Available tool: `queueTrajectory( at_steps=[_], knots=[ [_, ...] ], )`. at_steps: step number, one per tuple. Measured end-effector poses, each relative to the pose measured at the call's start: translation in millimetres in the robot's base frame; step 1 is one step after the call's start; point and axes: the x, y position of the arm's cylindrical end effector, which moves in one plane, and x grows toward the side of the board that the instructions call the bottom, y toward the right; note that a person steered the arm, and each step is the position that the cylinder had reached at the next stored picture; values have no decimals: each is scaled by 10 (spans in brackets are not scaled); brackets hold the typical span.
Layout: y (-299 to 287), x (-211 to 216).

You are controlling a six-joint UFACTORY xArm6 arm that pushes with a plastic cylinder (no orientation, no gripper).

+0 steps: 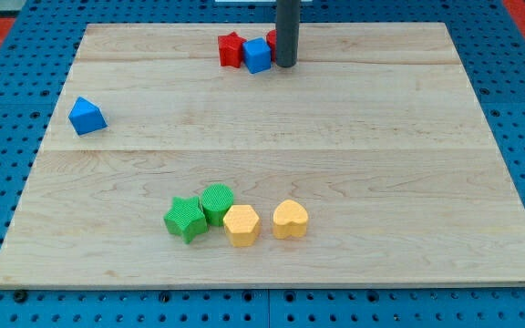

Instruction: Move the blue triangle towards the red star

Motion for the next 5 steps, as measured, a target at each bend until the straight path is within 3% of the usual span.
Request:
queueTrajectory(
  at_steps=[1,2,3,5],
  knots=[
    [-325,931],
    [-1197,1275],
    [-2048,1318],
    [-2481,1166]
  ],
)
